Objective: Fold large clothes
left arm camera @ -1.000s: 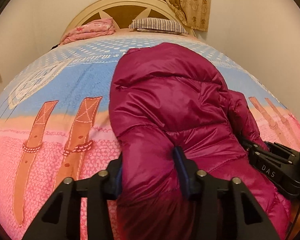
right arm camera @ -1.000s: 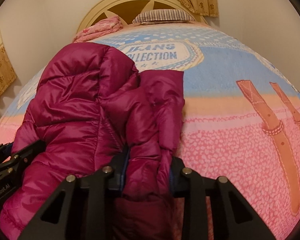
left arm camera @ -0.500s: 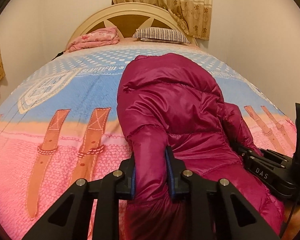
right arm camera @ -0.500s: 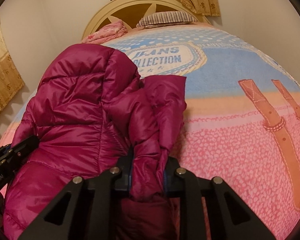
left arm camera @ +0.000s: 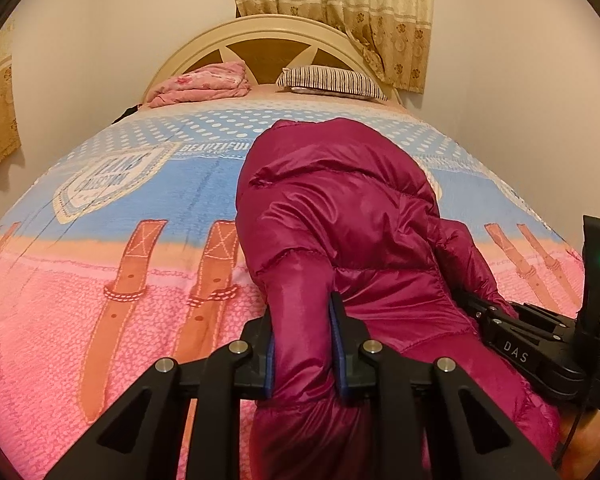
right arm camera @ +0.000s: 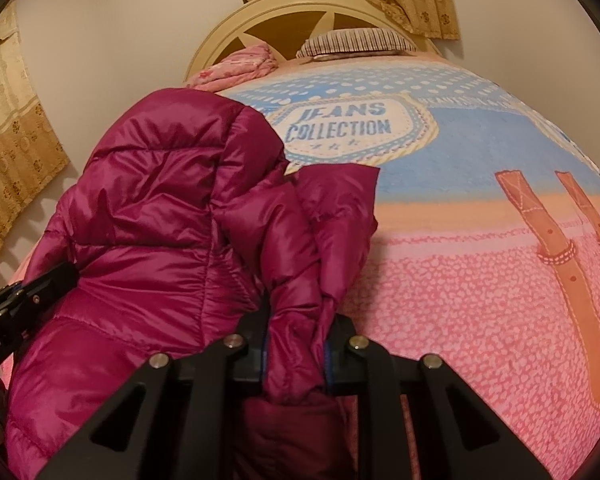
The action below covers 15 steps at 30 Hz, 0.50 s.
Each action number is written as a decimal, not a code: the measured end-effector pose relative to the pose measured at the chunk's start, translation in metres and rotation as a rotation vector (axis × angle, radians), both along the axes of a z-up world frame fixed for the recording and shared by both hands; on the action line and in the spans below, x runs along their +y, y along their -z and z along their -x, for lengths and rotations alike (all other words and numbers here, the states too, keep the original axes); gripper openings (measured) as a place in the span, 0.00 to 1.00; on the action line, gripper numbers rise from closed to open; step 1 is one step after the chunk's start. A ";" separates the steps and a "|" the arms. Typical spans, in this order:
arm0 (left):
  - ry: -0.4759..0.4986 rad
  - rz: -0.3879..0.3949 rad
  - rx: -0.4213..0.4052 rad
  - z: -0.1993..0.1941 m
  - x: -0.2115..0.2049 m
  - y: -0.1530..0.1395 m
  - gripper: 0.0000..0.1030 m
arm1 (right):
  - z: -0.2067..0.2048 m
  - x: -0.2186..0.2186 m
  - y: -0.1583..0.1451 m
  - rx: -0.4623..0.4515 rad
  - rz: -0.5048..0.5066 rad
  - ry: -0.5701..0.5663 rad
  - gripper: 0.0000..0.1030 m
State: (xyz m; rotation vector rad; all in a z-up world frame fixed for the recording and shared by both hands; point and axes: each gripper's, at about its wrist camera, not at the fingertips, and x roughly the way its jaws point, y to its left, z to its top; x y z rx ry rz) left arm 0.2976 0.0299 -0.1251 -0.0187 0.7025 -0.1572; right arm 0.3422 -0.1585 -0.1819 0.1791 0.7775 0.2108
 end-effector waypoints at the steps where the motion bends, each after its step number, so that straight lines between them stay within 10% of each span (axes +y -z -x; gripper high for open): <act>1: -0.002 0.001 -0.002 0.002 0.001 -0.001 0.21 | 0.000 0.002 -0.001 -0.003 -0.001 -0.005 0.20; 15: -0.134 0.020 -0.048 0.030 0.081 -0.019 0.20 | -0.008 0.075 -0.021 -0.042 0.008 -0.149 0.19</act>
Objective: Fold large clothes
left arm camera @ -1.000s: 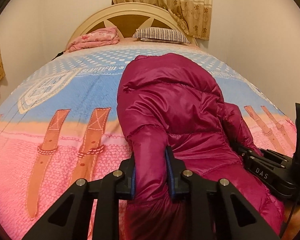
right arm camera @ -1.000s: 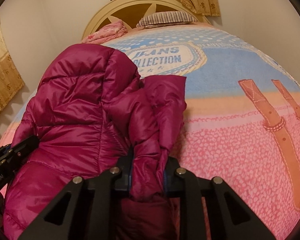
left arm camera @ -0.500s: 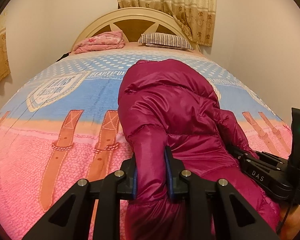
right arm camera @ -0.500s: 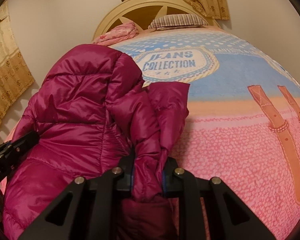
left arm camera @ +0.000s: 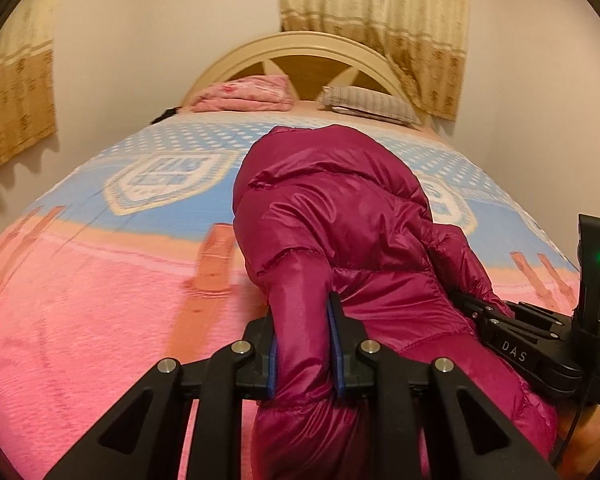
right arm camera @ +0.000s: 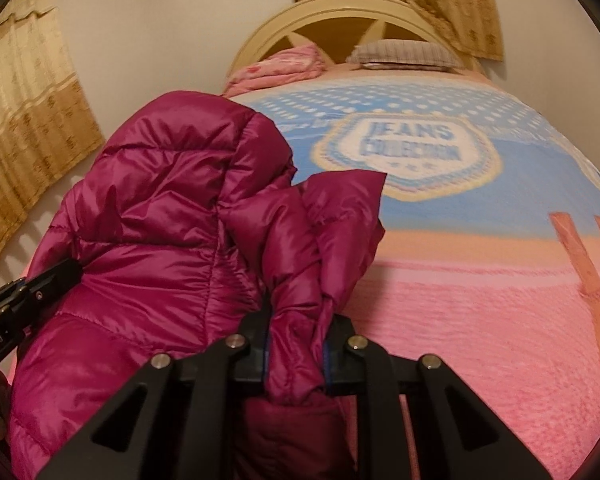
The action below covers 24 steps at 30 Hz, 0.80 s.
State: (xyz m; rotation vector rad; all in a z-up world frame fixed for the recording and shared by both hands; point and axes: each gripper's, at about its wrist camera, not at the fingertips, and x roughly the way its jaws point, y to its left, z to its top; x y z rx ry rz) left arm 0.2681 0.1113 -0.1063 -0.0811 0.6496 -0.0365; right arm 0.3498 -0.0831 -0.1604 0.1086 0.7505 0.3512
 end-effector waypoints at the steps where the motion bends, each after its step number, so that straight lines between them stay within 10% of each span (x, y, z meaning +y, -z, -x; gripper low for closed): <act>1: -0.017 0.000 -0.001 0.003 0.010 0.000 0.20 | -0.002 0.011 -0.001 -0.002 0.001 -0.020 0.19; 24: -0.268 0.011 0.063 0.039 0.131 0.036 0.22 | -0.013 0.171 0.021 0.016 0.067 -0.301 0.19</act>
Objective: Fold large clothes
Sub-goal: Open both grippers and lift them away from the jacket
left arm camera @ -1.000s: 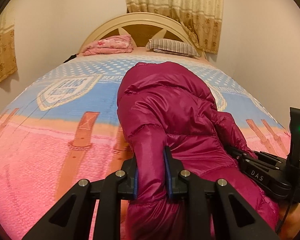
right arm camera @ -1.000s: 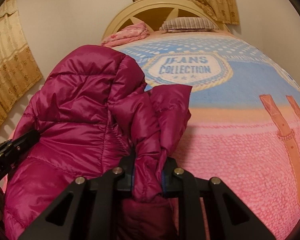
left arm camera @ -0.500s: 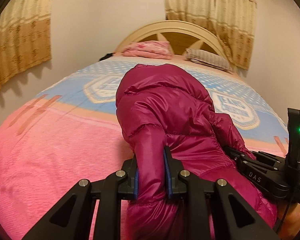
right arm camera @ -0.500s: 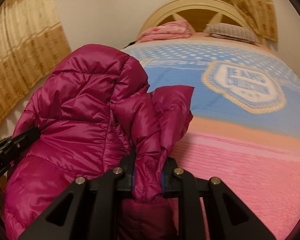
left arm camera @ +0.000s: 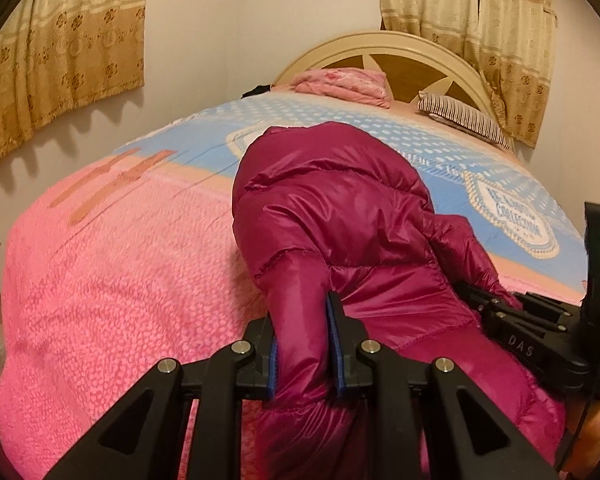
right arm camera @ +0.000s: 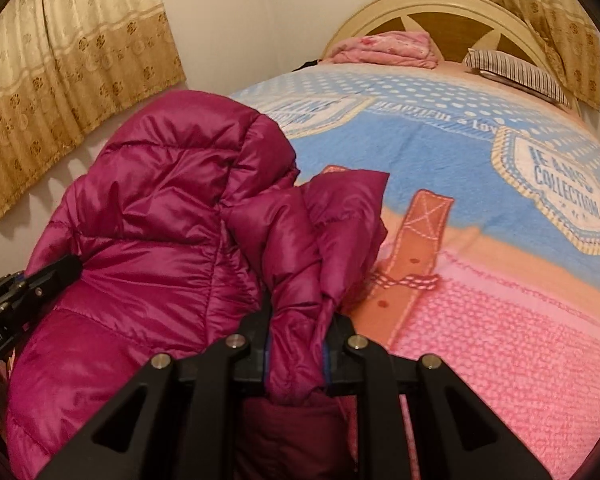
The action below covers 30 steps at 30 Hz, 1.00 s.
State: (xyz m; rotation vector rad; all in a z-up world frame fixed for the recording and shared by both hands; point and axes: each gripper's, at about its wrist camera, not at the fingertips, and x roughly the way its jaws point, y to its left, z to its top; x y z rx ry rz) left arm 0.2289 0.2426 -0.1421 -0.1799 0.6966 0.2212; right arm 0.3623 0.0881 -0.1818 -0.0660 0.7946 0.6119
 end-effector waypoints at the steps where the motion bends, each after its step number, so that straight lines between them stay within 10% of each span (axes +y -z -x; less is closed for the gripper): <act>1: -0.001 -0.007 0.010 0.000 0.000 0.003 0.24 | -0.001 -0.001 0.001 0.002 0.002 -0.002 0.20; 14: -0.041 0.012 0.030 0.015 0.003 -0.001 0.47 | -0.008 -0.006 0.008 0.047 0.017 -0.001 0.33; 20: -0.027 -0.054 -0.108 0.055 -0.012 -0.060 0.57 | 0.025 -0.034 -0.035 -0.041 -0.047 0.017 0.71; 30: -0.027 -0.083 -0.207 0.103 -0.011 -0.099 0.63 | 0.085 -0.050 -0.082 -0.144 -0.081 0.022 0.71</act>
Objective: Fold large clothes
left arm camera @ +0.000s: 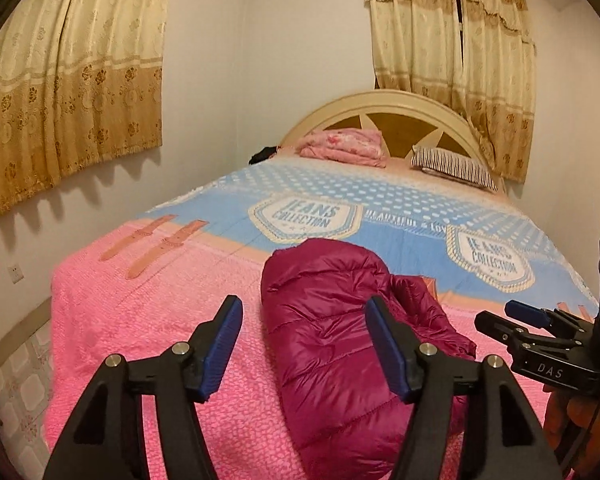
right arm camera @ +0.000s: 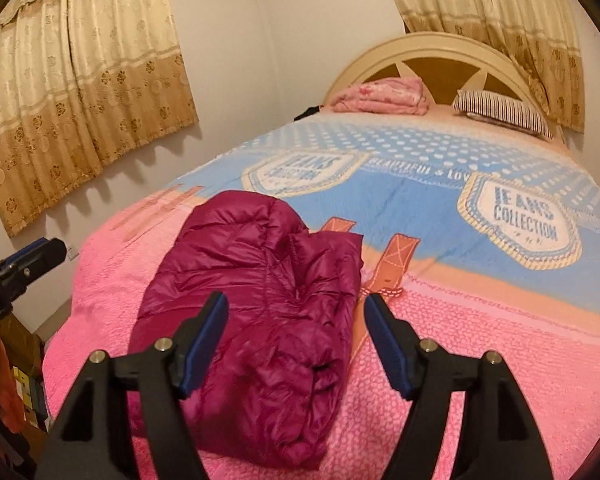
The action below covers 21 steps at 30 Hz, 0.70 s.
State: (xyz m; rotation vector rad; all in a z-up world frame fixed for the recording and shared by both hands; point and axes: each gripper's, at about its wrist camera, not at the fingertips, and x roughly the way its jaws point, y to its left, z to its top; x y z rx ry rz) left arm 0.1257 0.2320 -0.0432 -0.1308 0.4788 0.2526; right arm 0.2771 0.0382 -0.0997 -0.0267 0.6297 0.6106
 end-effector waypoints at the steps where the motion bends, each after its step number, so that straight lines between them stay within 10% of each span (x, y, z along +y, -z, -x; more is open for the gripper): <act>1: 0.001 0.005 -0.001 -0.001 -0.001 -0.001 0.63 | 0.003 0.000 -0.002 -0.002 -0.004 0.001 0.71; 21: 0.008 0.015 0.003 -0.001 0.000 0.003 0.63 | 0.011 -0.002 -0.003 -0.018 -0.005 0.003 0.74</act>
